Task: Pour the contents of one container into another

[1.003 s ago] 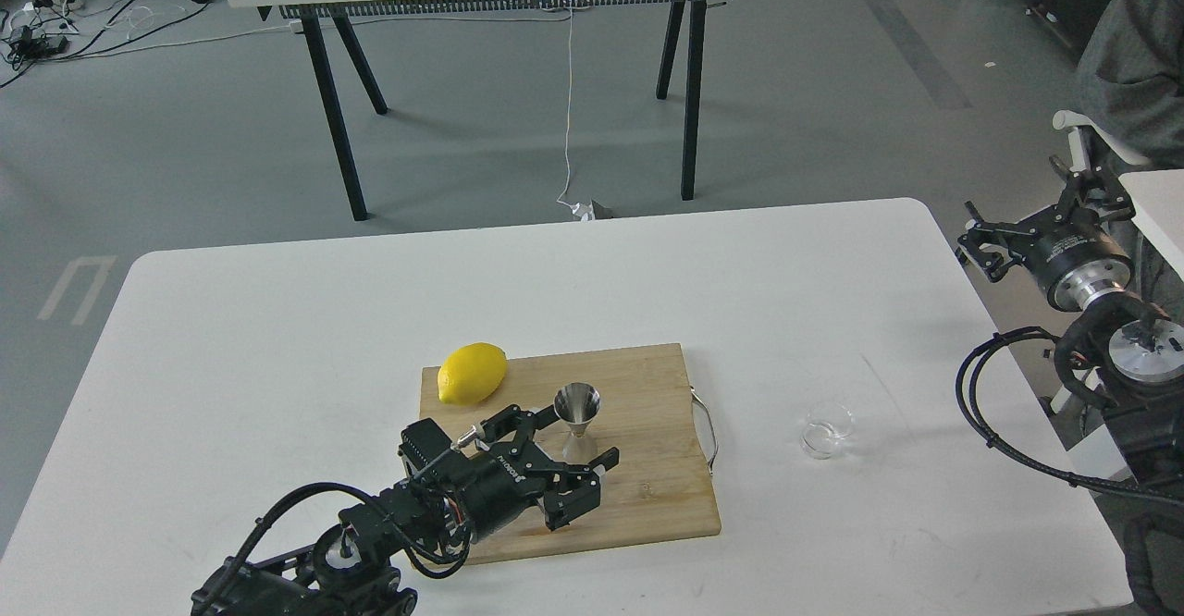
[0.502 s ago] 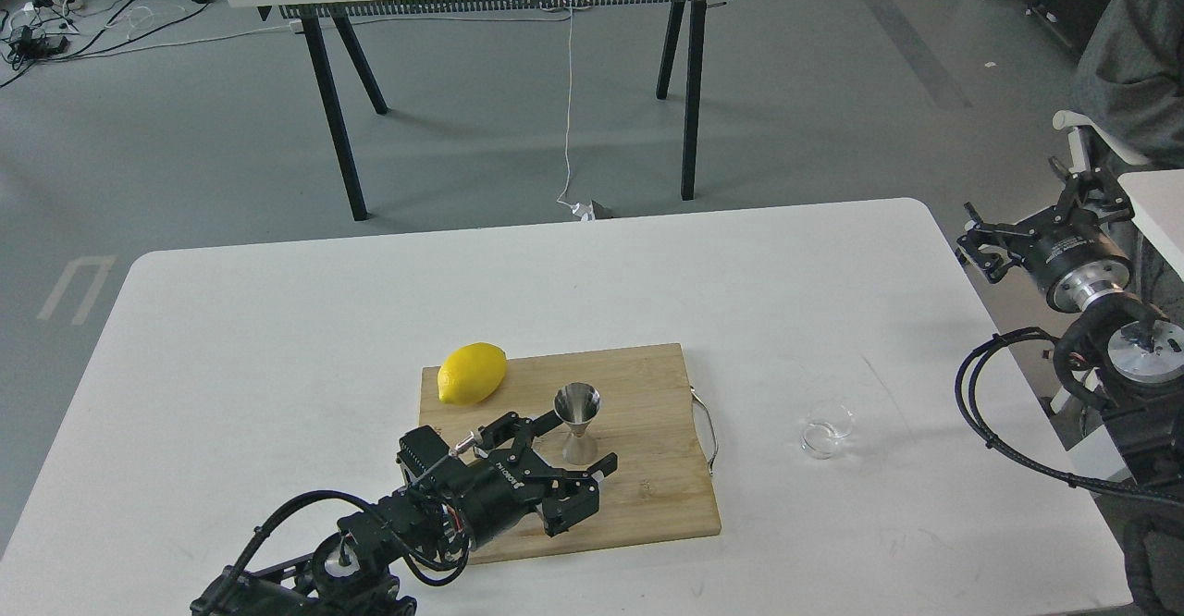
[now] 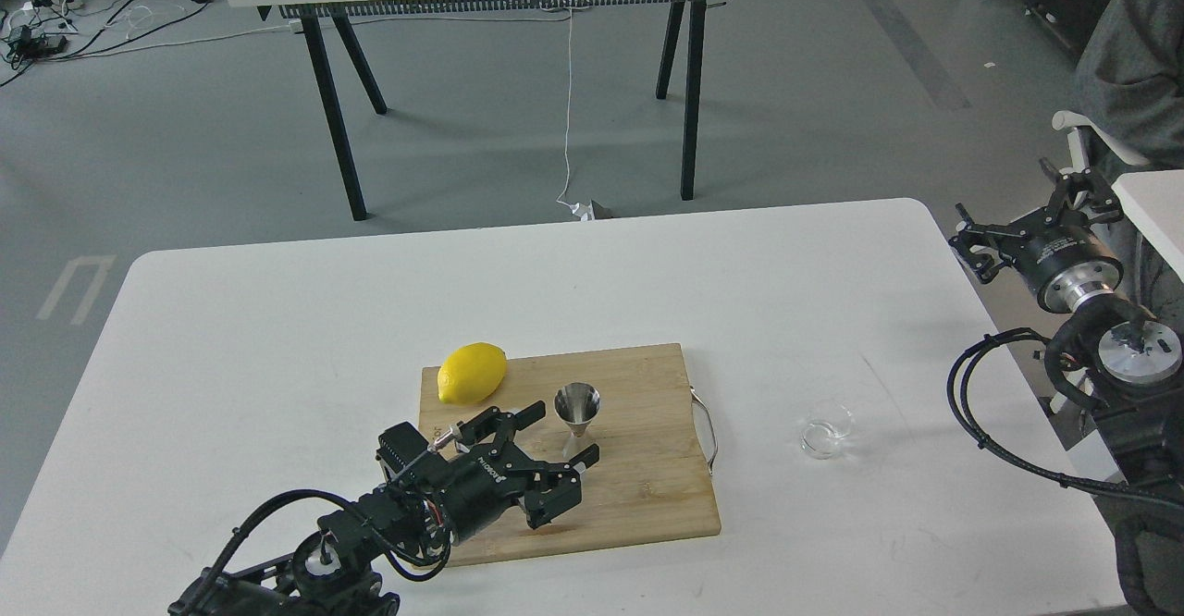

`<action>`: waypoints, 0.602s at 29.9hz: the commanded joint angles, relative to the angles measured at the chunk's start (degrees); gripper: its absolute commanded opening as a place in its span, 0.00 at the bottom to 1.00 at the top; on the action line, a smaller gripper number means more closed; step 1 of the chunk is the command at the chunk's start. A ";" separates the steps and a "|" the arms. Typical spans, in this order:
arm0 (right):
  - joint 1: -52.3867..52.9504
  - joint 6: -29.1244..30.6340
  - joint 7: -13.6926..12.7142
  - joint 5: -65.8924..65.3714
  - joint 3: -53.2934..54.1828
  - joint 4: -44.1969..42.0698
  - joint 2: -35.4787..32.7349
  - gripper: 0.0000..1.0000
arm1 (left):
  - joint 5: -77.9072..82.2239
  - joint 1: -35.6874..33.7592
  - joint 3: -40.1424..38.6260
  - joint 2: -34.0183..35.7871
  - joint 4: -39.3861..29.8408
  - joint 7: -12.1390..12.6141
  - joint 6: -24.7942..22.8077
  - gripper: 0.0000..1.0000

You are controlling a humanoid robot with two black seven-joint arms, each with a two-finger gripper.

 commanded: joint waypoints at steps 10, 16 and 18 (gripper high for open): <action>0.08 0.00 0.00 0.00 0.04 -0.02 -0.01 0.99 | 0.00 1.69 0.03 1.17 -0.53 0.00 0.00 0.99; 0.17 0.00 -0.09 0.00 0.04 -0.02 -0.01 0.99 | -2.19 2.66 -0.32 9.51 -10.53 0.00 0.00 0.98; 0.08 0.00 0.00 0.00 0.04 -0.10 -0.01 0.99 | -4.99 2.14 0.03 13.11 -12.21 0.00 0.00 0.98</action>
